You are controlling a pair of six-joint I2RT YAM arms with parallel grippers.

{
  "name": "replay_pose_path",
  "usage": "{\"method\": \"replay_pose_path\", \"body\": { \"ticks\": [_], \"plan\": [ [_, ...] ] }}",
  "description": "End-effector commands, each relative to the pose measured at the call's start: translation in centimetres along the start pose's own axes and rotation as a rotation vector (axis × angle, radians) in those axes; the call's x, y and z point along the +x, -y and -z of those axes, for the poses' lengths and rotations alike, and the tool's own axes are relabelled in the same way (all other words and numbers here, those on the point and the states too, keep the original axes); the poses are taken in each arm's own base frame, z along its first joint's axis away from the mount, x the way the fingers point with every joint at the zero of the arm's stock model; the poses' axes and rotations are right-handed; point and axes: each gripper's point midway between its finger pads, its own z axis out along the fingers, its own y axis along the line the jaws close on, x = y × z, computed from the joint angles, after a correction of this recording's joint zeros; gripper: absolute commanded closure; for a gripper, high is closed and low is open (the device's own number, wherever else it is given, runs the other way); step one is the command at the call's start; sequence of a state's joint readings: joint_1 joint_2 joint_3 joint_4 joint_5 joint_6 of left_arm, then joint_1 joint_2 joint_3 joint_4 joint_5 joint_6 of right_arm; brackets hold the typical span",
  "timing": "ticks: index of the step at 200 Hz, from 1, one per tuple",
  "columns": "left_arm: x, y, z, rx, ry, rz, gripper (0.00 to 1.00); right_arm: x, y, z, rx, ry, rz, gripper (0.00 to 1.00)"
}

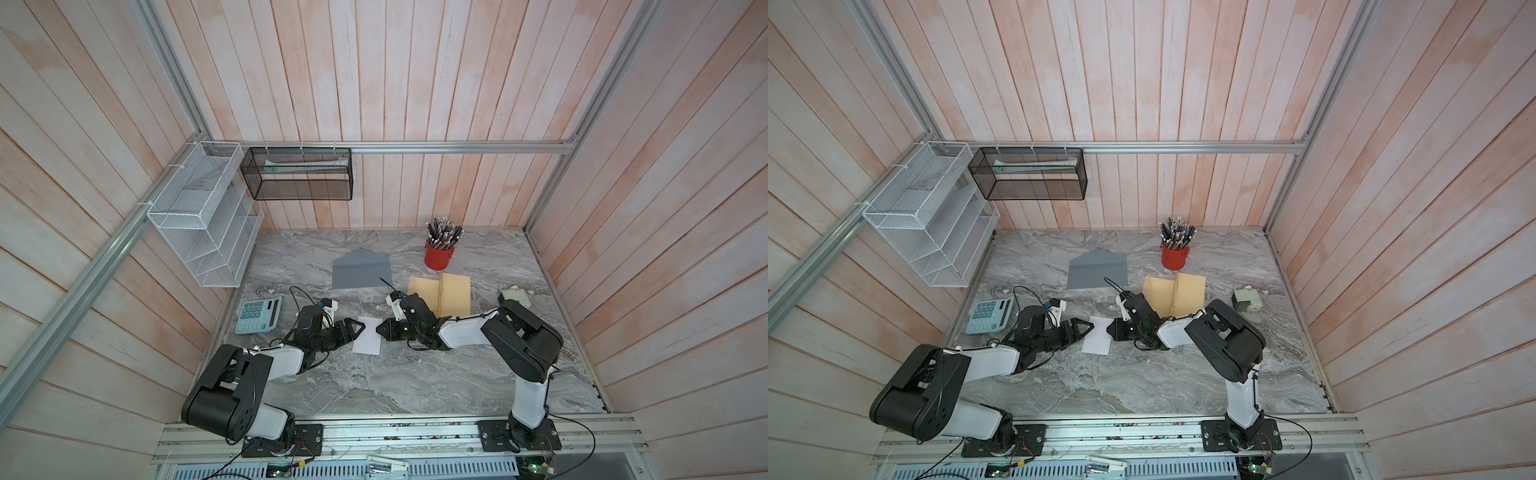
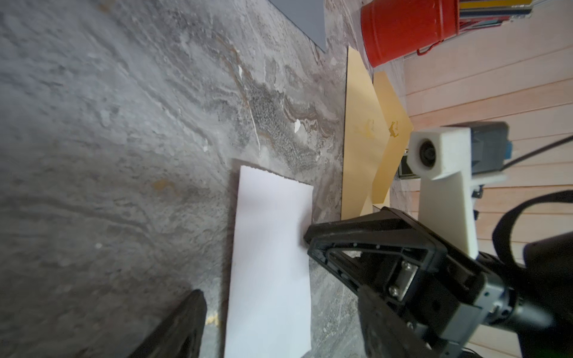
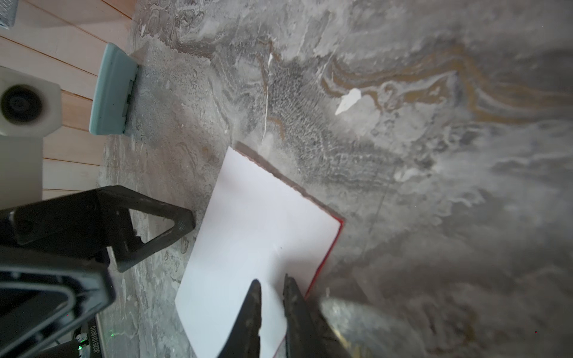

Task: Fold the letter paper in half and place it into the envelope
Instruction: Pick up the letter paper from the center of the board.

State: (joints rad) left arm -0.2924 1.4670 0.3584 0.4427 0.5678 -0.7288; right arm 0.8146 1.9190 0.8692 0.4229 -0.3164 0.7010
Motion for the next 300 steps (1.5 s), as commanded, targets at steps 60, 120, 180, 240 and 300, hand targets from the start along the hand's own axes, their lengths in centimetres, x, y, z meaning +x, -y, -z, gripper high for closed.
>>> {"method": "replay_pose_path", "body": {
  "ticks": [60,120,180,240,300],
  "plan": [
    [1.8,2.1,-0.1,0.166,-0.056,-0.002,0.31,2.3,2.4,-1.3,0.045,-0.075,-0.042,0.83],
    [1.6,3.0,-0.1,0.218,-0.056,0.006,0.59,1.9,2.0,-0.8,0.038,-0.059,-0.035,0.82],
    [2.3,2.4,-1.0,0.228,-0.091,0.054,0.87,1.2,1.3,-0.1,0.027,-0.036,-0.024,0.81],
    [1.3,4.1,-0.1,0.268,-0.062,0.005,1.00,-3.4,-1.2,4.7,0.015,0.073,0.062,0.71],
    [-0.3,9.4,2.7,0.489,-0.008,-0.116,1.00,-6.1,-4.5,11.2,-0.111,0.198,0.140,0.48]
  ]
}}
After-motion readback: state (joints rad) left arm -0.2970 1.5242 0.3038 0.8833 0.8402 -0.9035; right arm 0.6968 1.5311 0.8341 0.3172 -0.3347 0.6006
